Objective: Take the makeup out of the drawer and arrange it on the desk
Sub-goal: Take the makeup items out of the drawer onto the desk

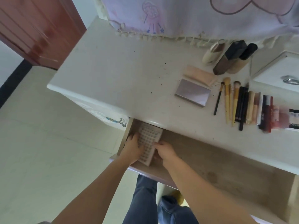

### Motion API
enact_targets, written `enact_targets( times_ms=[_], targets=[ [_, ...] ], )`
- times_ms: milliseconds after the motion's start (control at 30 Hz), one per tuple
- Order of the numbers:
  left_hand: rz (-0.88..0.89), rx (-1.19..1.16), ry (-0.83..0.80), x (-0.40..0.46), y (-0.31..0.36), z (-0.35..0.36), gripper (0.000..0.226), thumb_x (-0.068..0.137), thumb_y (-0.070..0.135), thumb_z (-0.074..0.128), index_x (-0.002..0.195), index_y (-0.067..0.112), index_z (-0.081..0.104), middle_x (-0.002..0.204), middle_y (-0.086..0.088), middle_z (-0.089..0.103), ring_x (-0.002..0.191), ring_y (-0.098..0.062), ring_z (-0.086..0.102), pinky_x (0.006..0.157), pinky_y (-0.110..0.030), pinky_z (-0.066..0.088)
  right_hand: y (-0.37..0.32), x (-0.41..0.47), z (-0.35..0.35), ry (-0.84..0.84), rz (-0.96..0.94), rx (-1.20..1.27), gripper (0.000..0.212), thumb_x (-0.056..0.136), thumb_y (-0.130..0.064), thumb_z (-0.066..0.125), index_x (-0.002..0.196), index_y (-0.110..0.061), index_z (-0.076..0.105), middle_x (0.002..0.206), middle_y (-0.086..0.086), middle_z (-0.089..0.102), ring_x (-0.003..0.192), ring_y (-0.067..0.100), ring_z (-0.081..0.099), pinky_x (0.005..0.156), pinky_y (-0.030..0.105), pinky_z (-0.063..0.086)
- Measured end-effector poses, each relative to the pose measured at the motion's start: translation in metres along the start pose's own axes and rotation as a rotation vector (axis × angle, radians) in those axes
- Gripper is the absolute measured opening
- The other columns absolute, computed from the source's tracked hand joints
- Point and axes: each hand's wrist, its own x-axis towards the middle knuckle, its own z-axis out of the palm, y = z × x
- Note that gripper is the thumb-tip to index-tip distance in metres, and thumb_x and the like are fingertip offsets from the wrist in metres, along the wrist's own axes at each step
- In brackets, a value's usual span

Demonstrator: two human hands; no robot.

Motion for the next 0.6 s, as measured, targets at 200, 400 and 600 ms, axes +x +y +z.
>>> enact_targets(
  times_ms=[200,400,600],
  targets=[
    [-0.065,-0.283,-0.221,-0.074,0.017,-0.065,0.027,0.096,0.027,0.049,0.114,0.008,0.056,0.105,-0.006,0.066,0.095,-0.02,0.065,0.083,-0.034,0.054,-0.032,-0.101,-0.052,-0.278,0.009,-0.108,0.02,0.096,-0.019,0.053,0.099,-0.003,0.065,0.087,0.011,0.073,0.074,0.021,0.069,0.056,0.028,0.055],
    [0.099,-0.761,-0.166,-0.064,0.082,-0.134,0.02,0.096,0.006,0.049,0.109,0.014,0.061,0.095,-0.008,0.071,0.083,-0.016,0.07,0.068,-0.025,0.057,-0.128,-0.117,-0.069,-0.097,-0.378,-0.283,0.022,0.096,-0.021,0.053,0.115,-0.015,0.061,0.097,0.0,0.073,0.079,0.011,0.07,0.061,0.021,0.054],
    [0.276,-0.535,0.204,0.066,0.181,-0.164,0.044,0.095,0.008,0.047,0.139,0.01,0.043,0.12,-0.008,0.057,0.101,-0.021,0.058,0.08,-0.027,0.05,-0.231,-0.041,-0.045,0.229,-0.625,-0.308,0.046,0.095,-0.01,0.046,0.139,-0.016,0.038,0.127,-0.001,0.055,0.113,0.018,0.055,0.095,0.031,0.047]
  ],
)
